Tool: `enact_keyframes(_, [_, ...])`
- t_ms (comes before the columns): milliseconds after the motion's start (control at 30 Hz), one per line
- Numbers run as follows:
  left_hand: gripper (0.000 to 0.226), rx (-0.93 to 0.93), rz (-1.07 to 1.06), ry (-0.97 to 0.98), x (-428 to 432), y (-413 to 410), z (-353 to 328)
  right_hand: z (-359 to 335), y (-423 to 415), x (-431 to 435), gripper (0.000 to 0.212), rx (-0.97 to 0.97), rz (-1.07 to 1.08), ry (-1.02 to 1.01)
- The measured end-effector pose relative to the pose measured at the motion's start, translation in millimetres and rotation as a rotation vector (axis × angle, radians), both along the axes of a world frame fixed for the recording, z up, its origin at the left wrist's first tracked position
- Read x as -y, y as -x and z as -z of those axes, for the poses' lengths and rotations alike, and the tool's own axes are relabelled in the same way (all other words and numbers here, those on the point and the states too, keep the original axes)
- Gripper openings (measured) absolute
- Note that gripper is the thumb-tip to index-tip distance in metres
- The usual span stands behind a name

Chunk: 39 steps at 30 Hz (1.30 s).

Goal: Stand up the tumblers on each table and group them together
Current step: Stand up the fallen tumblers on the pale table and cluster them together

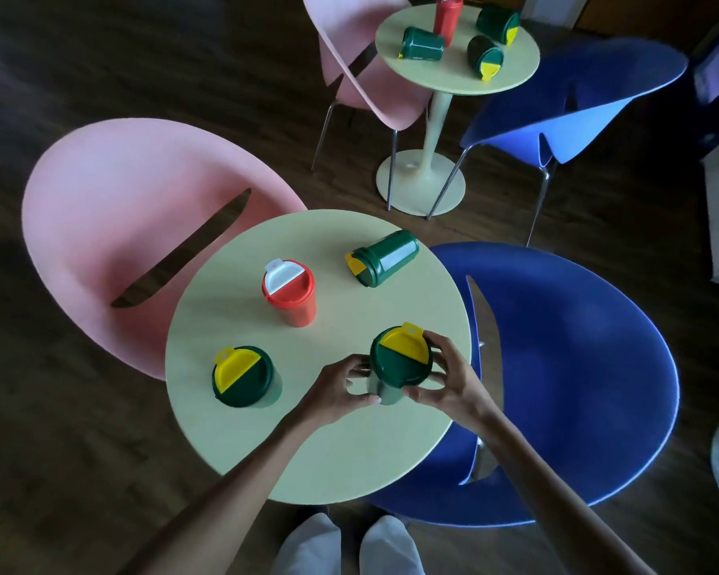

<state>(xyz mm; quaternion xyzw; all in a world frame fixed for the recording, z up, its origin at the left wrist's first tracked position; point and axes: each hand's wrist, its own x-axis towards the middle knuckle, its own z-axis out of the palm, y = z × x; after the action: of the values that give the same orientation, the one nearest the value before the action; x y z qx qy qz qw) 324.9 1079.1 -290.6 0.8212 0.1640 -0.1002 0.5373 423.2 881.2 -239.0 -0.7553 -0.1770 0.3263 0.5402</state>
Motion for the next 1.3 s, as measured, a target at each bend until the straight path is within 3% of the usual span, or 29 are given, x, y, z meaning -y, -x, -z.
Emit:
enact_keyframes(633, [0.061, 0.033, -0.012, -0.007, 12, 16, 25, 29, 26, 13, 0.086, -0.002, -0.074, 0.081])
enact_keyframes(867, [0.052, 0.051, -0.029, -0.03, 11, 26, 16, 31, 30, 20, 0.091, 0.048, -0.072, 0.095])
enact_keyframes(967, [0.048, 0.047, -0.048, -0.018, 3, 33, 5, 25, 31, 28, 0.077, 0.065, 0.006, 0.099])
enact_keyframes(1167, [0.036, 0.167, -0.202, 0.051, -23, 22, -35, 2, 19, 34, 0.03, 0.055, 0.172, 0.074])
enact_keyframes(1300, [0.038, 0.218, -0.17, 0.065, -34, -17, -62, -15, 1, 21, 0.022, 0.112, 0.225, 0.049])
